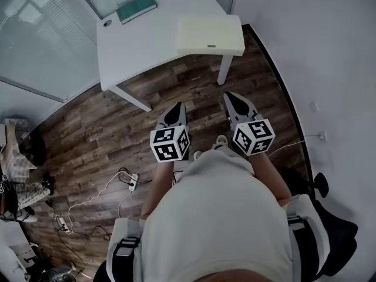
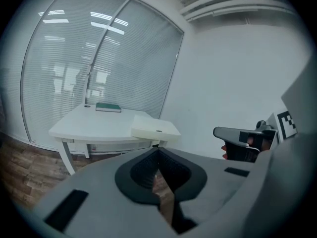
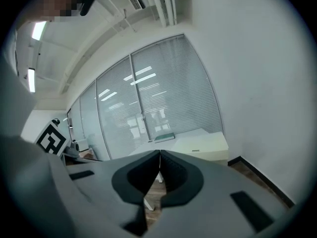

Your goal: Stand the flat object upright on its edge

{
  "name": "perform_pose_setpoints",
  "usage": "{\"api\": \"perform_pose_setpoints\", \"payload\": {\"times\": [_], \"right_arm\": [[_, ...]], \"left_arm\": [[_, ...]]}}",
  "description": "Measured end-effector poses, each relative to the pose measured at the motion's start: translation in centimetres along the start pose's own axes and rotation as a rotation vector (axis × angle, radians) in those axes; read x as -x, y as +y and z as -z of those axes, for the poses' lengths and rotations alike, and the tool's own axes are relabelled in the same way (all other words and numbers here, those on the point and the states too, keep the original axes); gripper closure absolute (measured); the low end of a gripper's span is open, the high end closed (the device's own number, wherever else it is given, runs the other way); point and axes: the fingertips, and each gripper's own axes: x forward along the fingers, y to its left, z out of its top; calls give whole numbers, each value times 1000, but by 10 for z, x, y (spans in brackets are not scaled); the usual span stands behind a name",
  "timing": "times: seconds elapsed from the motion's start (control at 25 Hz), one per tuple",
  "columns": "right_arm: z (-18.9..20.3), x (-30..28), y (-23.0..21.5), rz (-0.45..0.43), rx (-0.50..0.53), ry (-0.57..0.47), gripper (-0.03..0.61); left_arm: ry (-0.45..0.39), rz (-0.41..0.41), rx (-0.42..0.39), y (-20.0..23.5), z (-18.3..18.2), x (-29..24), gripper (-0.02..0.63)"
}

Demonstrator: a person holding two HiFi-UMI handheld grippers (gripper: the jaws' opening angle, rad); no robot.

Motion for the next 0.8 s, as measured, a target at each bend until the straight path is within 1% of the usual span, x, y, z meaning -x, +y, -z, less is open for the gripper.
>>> {"api": "perform_pose_setpoints", "payload": {"times": [0.16,0.28,0.52,0.8], "right_arm": [[0,-4,5,4,-16,-4,558],[1,-5,6,6,-15,-4,558],[-1,-13,-5,24,-40,-14,558],[-7,-41,-19,21,-60,-21,558]], "left_arm": [[-6,6,20,3,-1,2,594],[0,6,19,3,2,2,594],[15,9,18,7,0,-5,594],[16,4,18,19,-10,-26,594]]}}
